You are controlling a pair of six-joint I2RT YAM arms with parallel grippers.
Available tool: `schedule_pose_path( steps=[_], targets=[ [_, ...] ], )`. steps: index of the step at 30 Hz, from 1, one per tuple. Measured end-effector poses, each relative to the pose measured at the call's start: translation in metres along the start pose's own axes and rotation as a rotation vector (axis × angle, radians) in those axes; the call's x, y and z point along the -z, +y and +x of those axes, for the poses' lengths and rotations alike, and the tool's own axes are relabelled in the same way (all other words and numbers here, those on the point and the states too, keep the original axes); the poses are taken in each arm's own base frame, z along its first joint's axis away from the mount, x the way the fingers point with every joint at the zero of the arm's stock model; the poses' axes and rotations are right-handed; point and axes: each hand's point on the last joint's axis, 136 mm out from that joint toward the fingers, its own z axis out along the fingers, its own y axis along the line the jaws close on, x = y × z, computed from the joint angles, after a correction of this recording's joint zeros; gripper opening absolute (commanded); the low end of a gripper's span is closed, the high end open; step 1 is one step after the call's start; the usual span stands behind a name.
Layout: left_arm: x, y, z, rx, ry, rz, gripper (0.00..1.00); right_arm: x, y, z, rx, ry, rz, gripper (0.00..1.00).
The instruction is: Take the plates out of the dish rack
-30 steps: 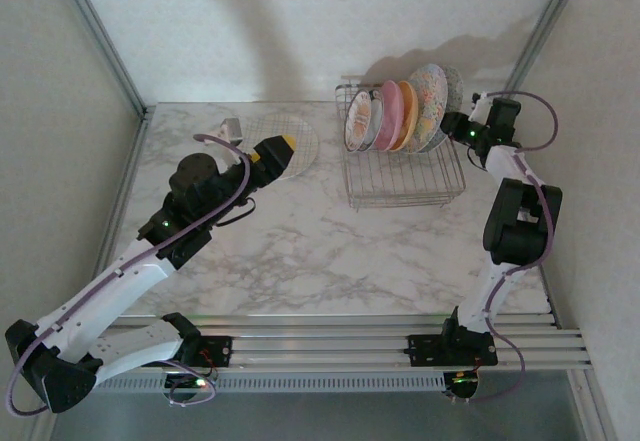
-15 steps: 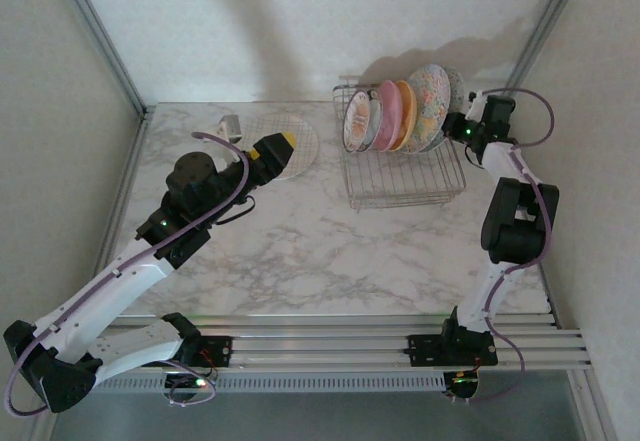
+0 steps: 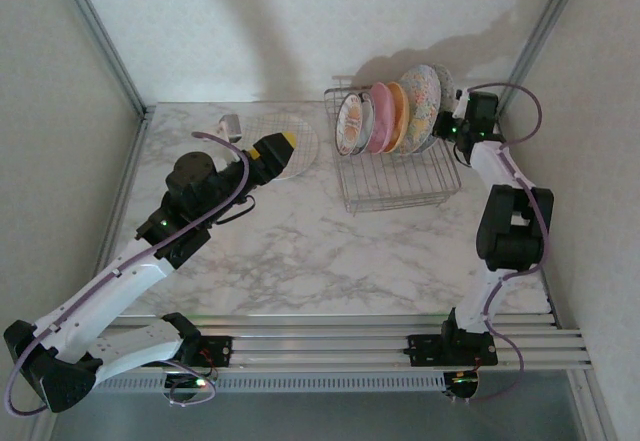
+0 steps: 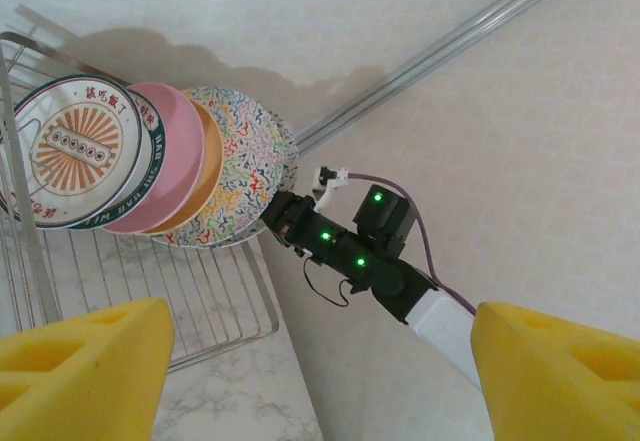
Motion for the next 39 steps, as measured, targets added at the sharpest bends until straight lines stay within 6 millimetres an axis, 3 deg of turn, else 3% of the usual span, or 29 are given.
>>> schedule_pose_path(
  steps=[10, 17, 27, 39],
  targets=[
    [0.0, -0.007, -0.005, -0.004, -0.009, 0.014, 0.78, 0.06, 0.01, -0.052, 0.044, -0.168, 0.118, 0.0],
    [-0.006, -0.006, -0.002, -0.004, 0.005, 0.009, 0.78, 0.088, 0.002, -0.067, 0.063, -0.221, 0.216, 0.0],
    [-0.008, -0.013, -0.005, -0.004, 0.005, 0.029, 0.78, 0.158, -0.003, -0.098, 0.099, -0.343, 0.359, 0.0],
    [-0.044, -0.007, 0.014, 0.015, 0.081, 0.024, 0.78, 0.236, 0.023, -0.119, 0.1, -0.456, 0.322, 0.0]
  ],
)
